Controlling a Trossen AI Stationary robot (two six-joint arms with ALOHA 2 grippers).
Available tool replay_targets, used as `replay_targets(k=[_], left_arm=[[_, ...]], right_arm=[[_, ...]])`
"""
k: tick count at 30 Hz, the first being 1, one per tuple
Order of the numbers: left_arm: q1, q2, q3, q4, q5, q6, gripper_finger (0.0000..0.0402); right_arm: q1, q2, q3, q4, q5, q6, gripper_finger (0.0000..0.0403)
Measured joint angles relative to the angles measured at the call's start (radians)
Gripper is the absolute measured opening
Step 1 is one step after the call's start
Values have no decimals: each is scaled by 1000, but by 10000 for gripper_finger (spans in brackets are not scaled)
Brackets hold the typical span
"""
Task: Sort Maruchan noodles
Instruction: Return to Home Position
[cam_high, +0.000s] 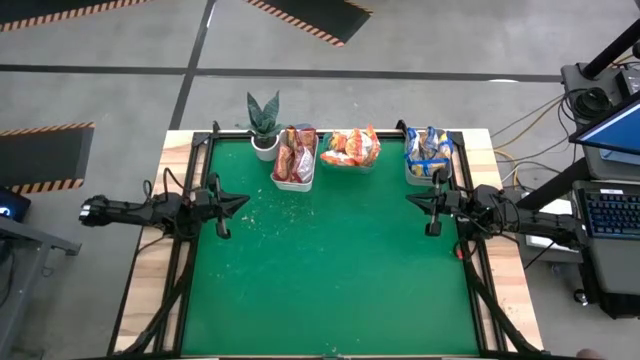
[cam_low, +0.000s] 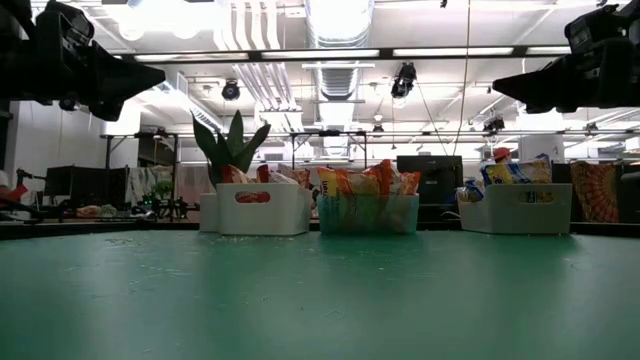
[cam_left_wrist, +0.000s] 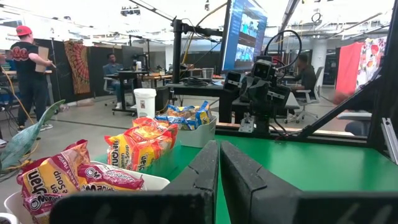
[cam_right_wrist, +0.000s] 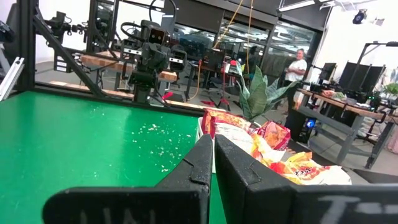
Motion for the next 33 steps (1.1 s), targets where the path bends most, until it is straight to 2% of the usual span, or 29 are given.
replay_targets(k=[33], left_arm=[[0, 0, 11, 0, 0, 0, 0]], right_arm=[[0, 0, 0, 0, 0, -1, 9]])
